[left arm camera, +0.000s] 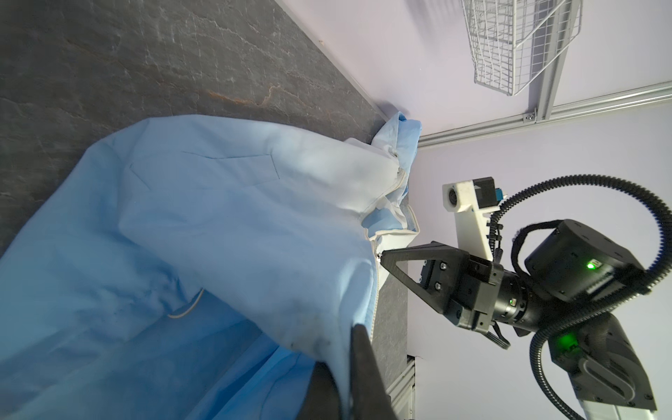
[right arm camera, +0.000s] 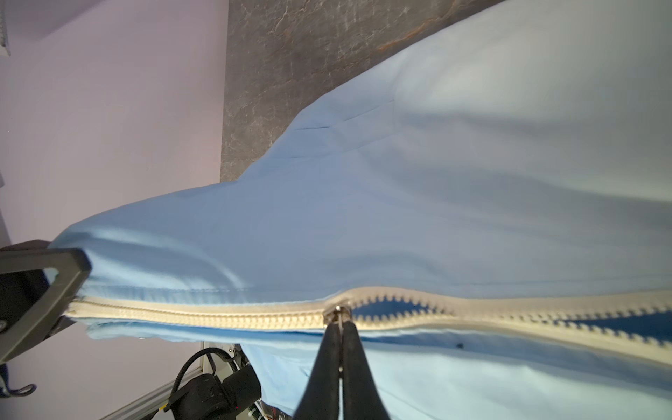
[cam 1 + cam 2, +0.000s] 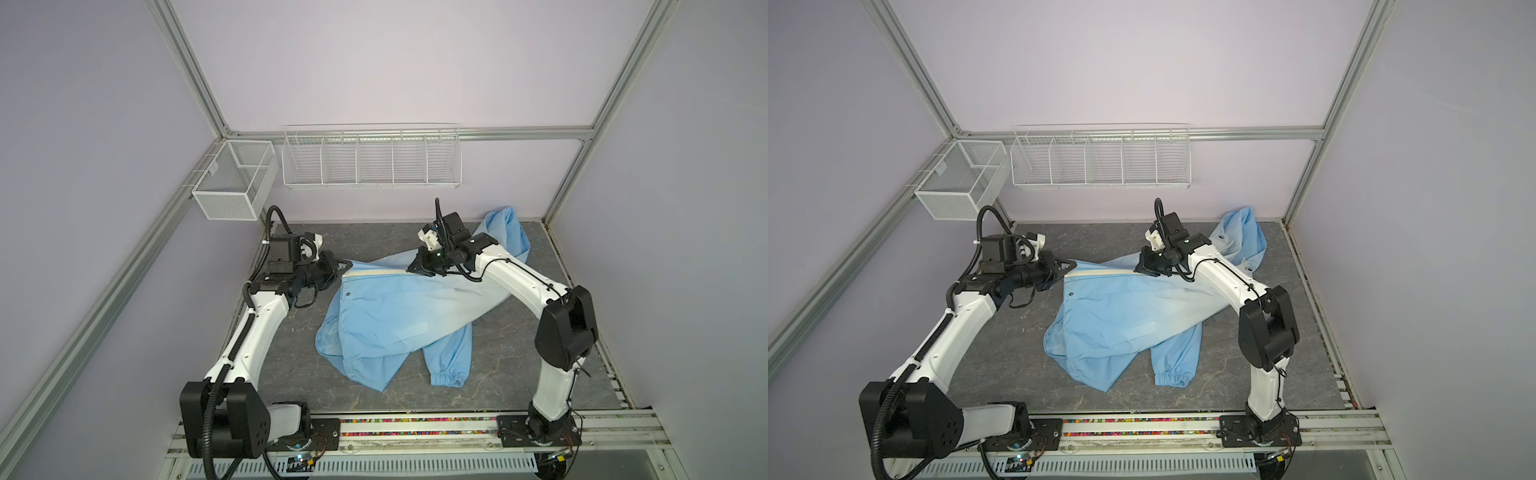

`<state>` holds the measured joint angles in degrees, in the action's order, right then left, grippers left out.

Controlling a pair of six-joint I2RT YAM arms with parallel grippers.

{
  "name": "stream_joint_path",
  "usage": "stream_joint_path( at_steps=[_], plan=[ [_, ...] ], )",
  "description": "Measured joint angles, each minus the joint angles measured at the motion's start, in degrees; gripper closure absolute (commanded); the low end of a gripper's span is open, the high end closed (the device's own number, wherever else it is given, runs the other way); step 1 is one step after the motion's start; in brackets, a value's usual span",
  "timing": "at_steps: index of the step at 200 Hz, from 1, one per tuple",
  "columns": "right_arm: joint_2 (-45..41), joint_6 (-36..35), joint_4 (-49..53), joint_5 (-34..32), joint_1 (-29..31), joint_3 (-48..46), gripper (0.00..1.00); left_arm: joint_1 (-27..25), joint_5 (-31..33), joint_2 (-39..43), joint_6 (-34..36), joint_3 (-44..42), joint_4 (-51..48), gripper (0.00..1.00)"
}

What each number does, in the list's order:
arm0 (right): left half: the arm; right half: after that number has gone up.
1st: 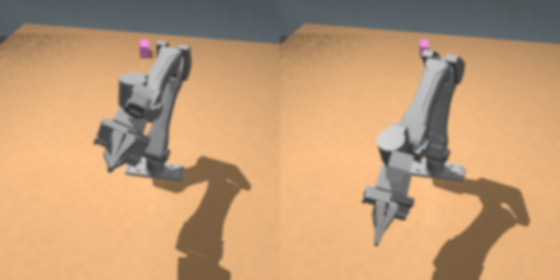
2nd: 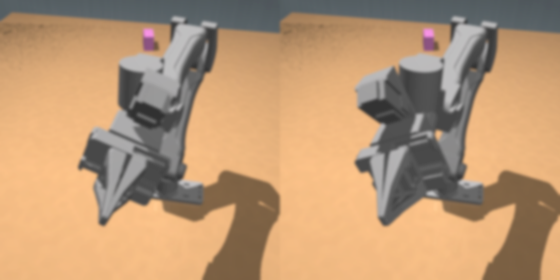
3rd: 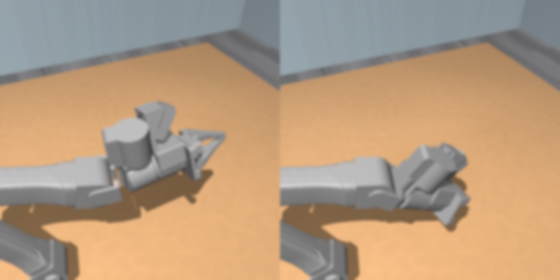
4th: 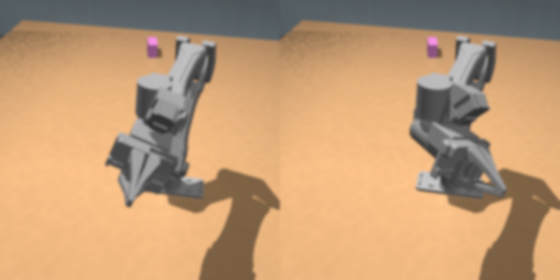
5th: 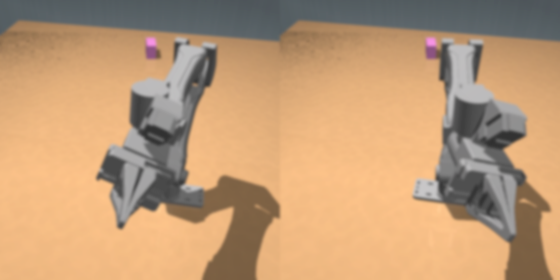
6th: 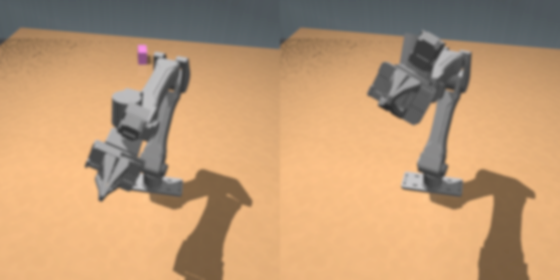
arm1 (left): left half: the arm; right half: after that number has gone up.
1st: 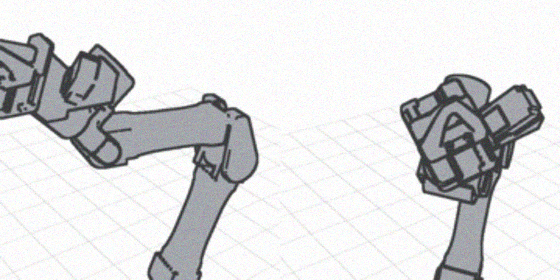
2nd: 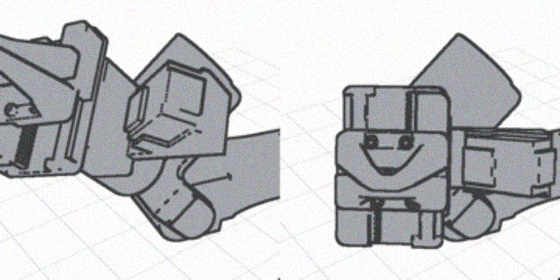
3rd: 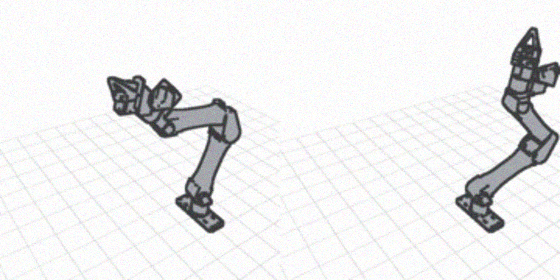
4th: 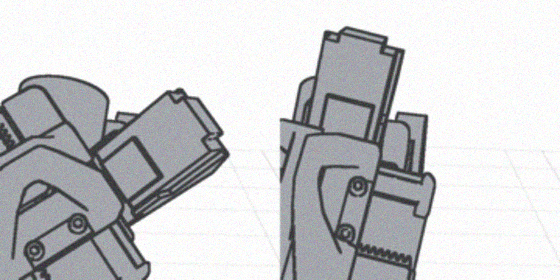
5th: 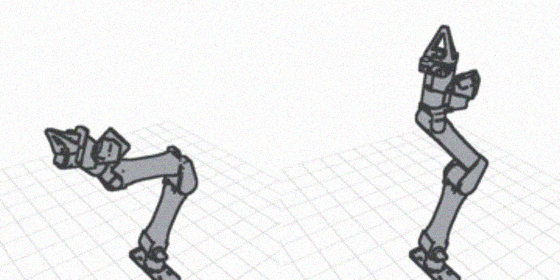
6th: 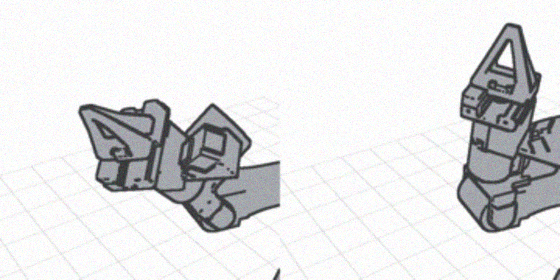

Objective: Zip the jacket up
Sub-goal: 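Pull the slider toward the collar with the right gripper while left holds hem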

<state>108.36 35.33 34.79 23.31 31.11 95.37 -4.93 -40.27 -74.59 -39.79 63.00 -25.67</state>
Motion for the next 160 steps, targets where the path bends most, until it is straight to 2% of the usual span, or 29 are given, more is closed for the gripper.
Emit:
stream_joint_path(
  at_steps=[130, 160],
  plan=[
    [0.3, -1.9, 3.6, -2.5, -1.6, 2.7, 0.92, -0.1, 7.3, -0.9, 2.8, 3.3, -4.8, 1.0],
    [0.4, -2.6, 4.2, -2.6, -2.3, 3.9, 0.93, -0.5, 9.2, -2.4, 3.6, 7.0, -6.6, 1.0]
  ],
)
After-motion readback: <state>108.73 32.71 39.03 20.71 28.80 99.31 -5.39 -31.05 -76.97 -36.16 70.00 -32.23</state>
